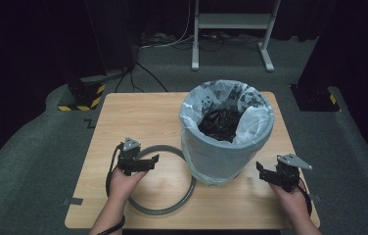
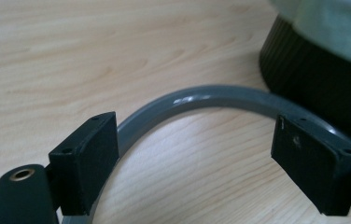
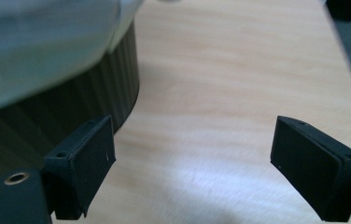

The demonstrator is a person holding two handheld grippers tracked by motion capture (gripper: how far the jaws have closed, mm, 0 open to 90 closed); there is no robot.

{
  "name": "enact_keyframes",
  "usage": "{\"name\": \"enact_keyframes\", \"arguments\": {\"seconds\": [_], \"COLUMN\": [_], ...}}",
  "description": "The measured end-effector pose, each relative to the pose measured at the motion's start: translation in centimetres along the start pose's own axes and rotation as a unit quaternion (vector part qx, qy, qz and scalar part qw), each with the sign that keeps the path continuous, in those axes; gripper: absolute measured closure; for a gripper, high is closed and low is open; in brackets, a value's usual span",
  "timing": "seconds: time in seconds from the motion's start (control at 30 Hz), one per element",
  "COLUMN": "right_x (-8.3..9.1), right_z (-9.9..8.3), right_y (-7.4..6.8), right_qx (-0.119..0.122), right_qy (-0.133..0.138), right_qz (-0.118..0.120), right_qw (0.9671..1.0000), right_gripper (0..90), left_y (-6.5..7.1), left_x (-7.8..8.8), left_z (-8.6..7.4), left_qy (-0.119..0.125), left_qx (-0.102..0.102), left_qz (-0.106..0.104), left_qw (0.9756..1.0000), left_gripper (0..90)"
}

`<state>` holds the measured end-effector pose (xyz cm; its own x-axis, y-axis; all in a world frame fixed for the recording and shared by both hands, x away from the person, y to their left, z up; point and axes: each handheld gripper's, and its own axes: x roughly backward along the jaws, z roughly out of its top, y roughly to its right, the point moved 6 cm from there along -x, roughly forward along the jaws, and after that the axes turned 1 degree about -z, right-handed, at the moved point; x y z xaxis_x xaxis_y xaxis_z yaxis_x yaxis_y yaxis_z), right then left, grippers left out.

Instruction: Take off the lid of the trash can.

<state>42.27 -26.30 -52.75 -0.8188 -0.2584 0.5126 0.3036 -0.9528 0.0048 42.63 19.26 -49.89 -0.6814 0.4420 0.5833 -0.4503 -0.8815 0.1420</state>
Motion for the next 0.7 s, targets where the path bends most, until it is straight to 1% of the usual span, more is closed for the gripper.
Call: {"name": "enact_keyframes", "arguments": {"seconds": [0.03, 0.07, 0.13, 0.2, 0.23, 0.27, 0.33, 0.37, 0.4, 0.43, 0.53, 0.63, 0.7], "right_x": [0.3, 0.6, 1.2, 1.7, 1.8, 2.0, 2.4, 2.6, 2.9, 3.0, 3.8, 4.6, 5.2], "right_z": [0.3, 0.7, 1.4, 1.9, 2.1, 2.3, 2.7, 2.9, 3.2, 3.5, 4.6, 5.5, 6.0], "right_y": [0.1, 0.1, 0.1, -0.1, -0.2, -0.4, -0.6, -0.7, -0.9, -0.9, -1.3, -1.6, -1.8], "right_qx": [0.0, 0.002, 0.008, 0.015, 0.02, 0.024, 0.024, 0.025, 0.025, 0.024, 0.02, 0.017, 0.018], "right_qy": [0.012, 0.022, 0.043, 0.057, 0.062, 0.065, 0.069, 0.069, 0.062, 0.065, 0.085, 0.1, 0.111], "right_qz": [-0.002, -0.003, -0.003, -0.001, 0.0, 0.0, 0.0, 0.001, 0.003, 0.003, 0.01, 0.014, 0.015], "right_qw": [0.9999, 0.9998, 0.9991, 0.9983, 0.9979, 0.9976, 0.9973, 0.9973, 0.9977, 0.9976, 0.9961, 0.9947, 0.9935], "right_gripper": [13.6, 13.6, 13.5, 13.5, 13.5, 13.4, 13.5, 13.4, 13.5, 13.5, 13.5, 13.6, 13.5], "left_y": [0.0, 0.1, 0.1, 0.2, 0.2, 0.3, 0.5, 0.7, 0.8, 1.0, 1.6, 2.3, 2.9], "left_x": [0.2, 0.3, 0.3, 0.4, 0.6, 0.7, 0.9, 1.0, 1.0, 1.1, 1.3, 1.8, 2.3], "left_z": [0.1, 0.2, 0.3, 0.5, 0.8, 1.0, 1.4, 1.6, 1.6, 1.7, 1.9, 2.2, 2.5], "left_qy": [0.006, 0.008, 0.005, 0.011, 0.019, 0.026, 0.038, 0.044, 0.047, 0.051, 0.068, 0.086, 0.101], "left_qx": [-0.001, 0.004, 0.009, 0.004, 0.004, 0.006, 0.008, 0.007, 0.007, 0.005, -0.003, -0.003, -0.004], "left_qz": [-0.001, -0.002, -0.006, -0.006, -0.005, -0.005, -0.01, -0.015, -0.018, -0.019, -0.025, -0.038, -0.046], "left_qw": [1.0, 1.0, 0.9999, 0.9999, 0.9998, 0.9996, 0.9992, 0.9989, 0.9987, 0.9985, 0.9974, 0.9956, 0.9939], "left_gripper": [15.0, 15.0, 15.0, 15.0, 15.0, 15.0, 15.0, 15.0, 14.9, 14.9, 14.8, 14.8, 14.6]}}
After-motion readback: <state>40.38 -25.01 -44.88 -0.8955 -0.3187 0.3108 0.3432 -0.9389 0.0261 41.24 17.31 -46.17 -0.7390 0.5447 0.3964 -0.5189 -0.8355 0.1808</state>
